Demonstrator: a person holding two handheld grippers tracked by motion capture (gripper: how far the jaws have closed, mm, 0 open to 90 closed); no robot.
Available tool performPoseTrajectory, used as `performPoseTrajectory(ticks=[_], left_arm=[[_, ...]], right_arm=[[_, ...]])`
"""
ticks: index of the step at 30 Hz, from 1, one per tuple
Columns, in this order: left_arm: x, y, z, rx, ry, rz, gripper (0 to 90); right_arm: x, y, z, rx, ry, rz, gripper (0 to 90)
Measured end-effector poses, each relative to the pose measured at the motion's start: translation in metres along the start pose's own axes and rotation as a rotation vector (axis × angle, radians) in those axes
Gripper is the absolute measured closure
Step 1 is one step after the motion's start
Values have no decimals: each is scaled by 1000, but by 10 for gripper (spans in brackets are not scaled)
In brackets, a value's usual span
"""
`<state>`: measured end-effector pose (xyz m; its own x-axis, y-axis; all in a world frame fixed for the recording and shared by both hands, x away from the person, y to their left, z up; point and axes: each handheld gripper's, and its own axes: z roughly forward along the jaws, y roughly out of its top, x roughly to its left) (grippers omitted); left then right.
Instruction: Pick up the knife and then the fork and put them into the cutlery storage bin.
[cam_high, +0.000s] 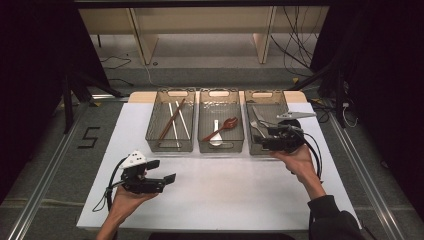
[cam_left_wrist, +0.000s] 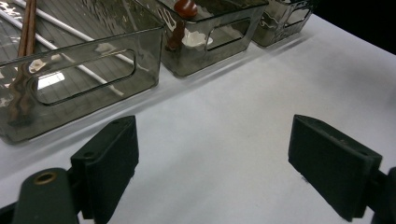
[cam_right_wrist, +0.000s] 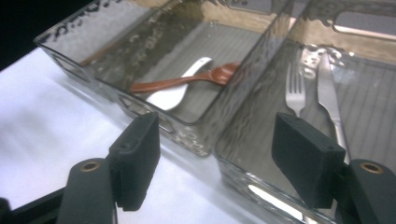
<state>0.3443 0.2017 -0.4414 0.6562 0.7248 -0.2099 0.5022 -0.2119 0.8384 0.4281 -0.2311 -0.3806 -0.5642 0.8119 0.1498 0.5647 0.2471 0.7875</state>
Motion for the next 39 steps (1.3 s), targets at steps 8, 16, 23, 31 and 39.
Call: performPoseTrajectory(ticks=[8,16,23,31,39], left_arm=[[0,0,-1,-15,-8,-9,158],[-1,1,-1,-20,-12,-5,158],[-2,1,-2,-15,-15,4,157],[-3,1,-3,-22,-24,4,157],[-5,1,-5,-30,-31,8,157]], right_arm=[[12,-7,-9,-40,31,-7,292],[19,-12,-15,-60,41,-14,268],[23,-22,-20,-77,44,-18,253],[29,-34,-28,-98,59,-31,246],[36,-47,-36,-122,77,-36,238]])
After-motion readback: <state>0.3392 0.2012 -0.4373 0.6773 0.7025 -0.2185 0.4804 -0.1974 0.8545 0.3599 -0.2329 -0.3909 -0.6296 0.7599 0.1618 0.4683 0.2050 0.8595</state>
